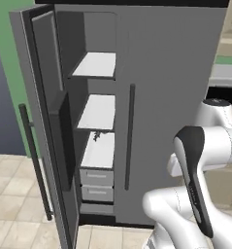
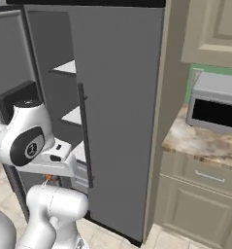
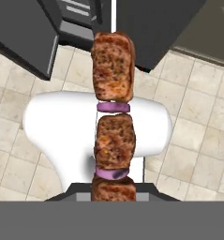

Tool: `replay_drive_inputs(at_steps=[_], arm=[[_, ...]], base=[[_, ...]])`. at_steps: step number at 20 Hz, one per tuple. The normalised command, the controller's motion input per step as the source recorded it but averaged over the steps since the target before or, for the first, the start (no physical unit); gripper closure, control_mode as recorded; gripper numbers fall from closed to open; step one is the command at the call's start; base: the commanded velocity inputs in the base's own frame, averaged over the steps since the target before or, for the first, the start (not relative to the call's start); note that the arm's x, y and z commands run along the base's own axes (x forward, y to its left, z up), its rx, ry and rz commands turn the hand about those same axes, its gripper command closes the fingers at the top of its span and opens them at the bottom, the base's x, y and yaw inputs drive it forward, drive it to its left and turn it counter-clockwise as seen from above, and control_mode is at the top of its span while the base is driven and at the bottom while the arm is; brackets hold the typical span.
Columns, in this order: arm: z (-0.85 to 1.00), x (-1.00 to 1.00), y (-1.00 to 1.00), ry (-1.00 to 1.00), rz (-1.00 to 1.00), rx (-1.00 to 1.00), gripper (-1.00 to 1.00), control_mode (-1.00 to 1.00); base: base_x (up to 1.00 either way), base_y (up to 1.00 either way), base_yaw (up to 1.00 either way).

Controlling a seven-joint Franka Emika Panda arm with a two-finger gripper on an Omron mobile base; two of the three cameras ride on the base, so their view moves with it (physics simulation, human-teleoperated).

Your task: Store the kebab skewer in the freezer for long-term storage. Close the freezer door after placing the cooked food.

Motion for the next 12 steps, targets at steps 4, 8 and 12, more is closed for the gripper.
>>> replay_drive_inputs(at_steps=[4,8,12], arm=[[0.00,0.00,0.00,0.00,0.00,0.00,1.00,1.00],[0.00,0.00,0.00,0.00,0.00,0.00,1.00,1.00],[0.00,0.00,0.00,0.00,0.00,0.00,1.00,1.00]], base=[[0.09,0.32,0.34],[0.15,0.03,0.29],[0.21,0.11,0.25]])
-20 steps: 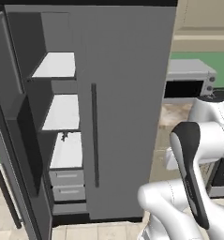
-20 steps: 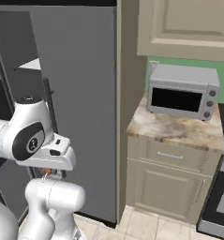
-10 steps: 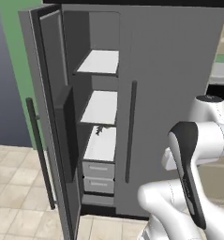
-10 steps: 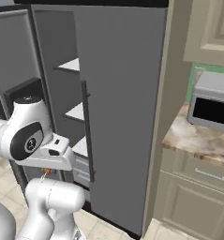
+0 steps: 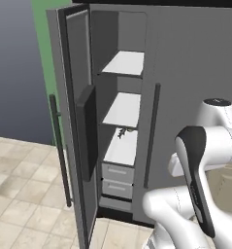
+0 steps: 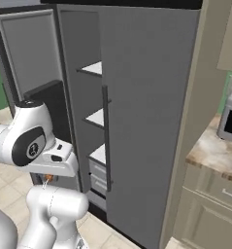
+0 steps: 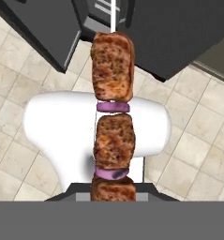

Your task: Store the kebab skewer in the freezer for long-term storage. Close the freezer door after placing the cooked food.

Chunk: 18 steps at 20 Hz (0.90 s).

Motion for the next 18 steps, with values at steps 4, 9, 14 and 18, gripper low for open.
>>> replay_drive_inputs(at_steps=[4,9,14,18], arm=[[0.00,0.00,0.00,0.00,0.00,0.00,1.00,1.00],[0.00,0.00,0.00,0.00,0.00,0.00,1.00,1.00],[0.00,0.00,0.00,0.00,0.00,0.00,1.00,1.00],[0.00,0.00,0.00,0.00,0.00,0.00,1.00,1.00]], base=[[0.23,0.25,0.23],[0.24,0.22,0.17],[0.37,0.07,0.07],[0.53,0.00,0.00]])
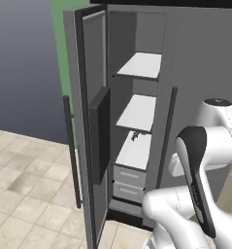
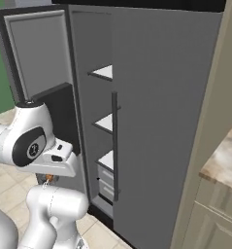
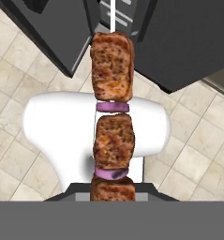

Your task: Store the kebab skewer in the freezer for long-term storage. Close the freezer door after placing the cooked food.

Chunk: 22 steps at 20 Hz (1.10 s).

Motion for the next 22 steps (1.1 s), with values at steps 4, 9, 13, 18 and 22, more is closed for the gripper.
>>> replay_drive_inputs(at_steps=[4,9,13,18,22], arm=[[0.00,0.00,0.00,0.00,0.00,0.00,1.00,1.00],[0.00,0.00,0.00,0.00,0.00,0.00,1.00,1.00],[0.00,0.00,0.00,0.00,0.00,0.00,1.00,1.00],[0.00,0.00,0.00,0.00,0.00,0.00,1.00,1.00],[0.00,0.00,0.00,0.00,0.00,0.00,1.00,1.00]], base=[[0.59,0.15,0.00],[0.40,0.31,0.00],[0.31,0.39,0.00],[0.39,0.07,0.00],[0.44,0.00,0.00]])
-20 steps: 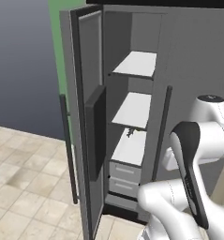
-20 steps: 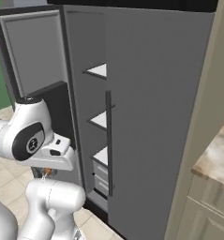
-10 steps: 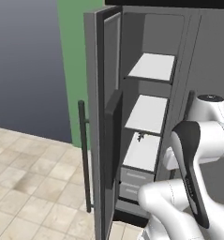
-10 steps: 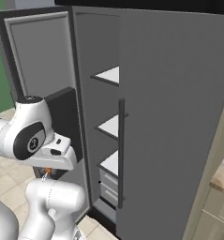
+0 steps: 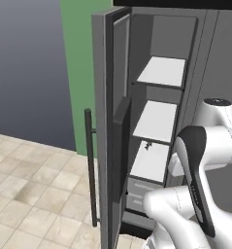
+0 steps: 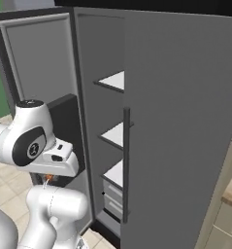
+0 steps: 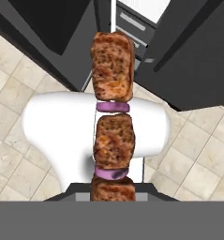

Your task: Store the kebab skewer in the freezer for long-term storage. Close the freezer door after placing the cooked food.

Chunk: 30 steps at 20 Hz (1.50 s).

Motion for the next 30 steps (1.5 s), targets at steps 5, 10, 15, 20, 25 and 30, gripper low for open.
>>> replay_drive_inputs(at_steps=[5,10,15,20,25,30], arm=[[0.00,0.00,0.00,0.00,0.00,0.00,1.00,1.00],[0.00,0.00,0.00,0.00,0.00,0.00,1.00,1.00],[0.00,0.00,0.00,0.00,0.00,0.00,1.00,1.00],[0.00,0.00,0.00,0.00,0.00,0.00,1.00,1.00],[0.00,0.00,0.00,0.00,0.00,0.00,1.00,1.00],[0.00,0.00,0.00,0.00,0.00,0.00,1.00,1.00]], base=[[0.47,0.00,0.00],[0.44,0.00,0.00],[0.40,0.00,0.00],[0.38,0.07,0.00],[0.41,0.18,0.00],[0.33,0.14,0.00]])
